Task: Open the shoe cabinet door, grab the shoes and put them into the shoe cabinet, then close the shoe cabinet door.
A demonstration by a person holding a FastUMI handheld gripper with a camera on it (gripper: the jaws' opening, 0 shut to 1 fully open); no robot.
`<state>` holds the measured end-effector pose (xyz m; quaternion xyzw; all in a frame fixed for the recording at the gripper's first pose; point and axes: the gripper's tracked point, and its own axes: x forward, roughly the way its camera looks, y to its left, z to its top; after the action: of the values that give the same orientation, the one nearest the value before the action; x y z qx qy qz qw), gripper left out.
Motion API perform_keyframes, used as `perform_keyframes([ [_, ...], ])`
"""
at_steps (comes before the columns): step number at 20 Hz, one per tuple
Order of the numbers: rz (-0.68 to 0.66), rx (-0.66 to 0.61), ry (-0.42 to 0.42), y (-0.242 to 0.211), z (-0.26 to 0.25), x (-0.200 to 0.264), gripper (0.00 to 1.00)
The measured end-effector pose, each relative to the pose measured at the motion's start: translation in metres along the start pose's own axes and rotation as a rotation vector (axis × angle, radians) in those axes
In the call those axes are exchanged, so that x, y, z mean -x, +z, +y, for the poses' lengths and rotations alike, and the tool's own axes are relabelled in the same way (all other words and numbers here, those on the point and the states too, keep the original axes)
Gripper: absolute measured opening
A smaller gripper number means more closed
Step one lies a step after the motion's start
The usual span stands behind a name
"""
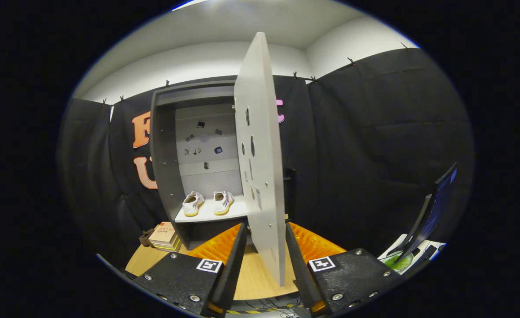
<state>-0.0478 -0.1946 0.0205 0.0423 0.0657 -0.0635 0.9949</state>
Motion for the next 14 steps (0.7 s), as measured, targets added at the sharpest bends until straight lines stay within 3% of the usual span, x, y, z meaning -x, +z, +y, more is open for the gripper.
perform_keyframes([
  [6, 0.048, -0.03, -0.031, -0.022, -0.046, -0.041, 0.58],
  [14, 0.071, -0.026, 0.037, -0.035, -0.051, -0.087, 0.6],
])
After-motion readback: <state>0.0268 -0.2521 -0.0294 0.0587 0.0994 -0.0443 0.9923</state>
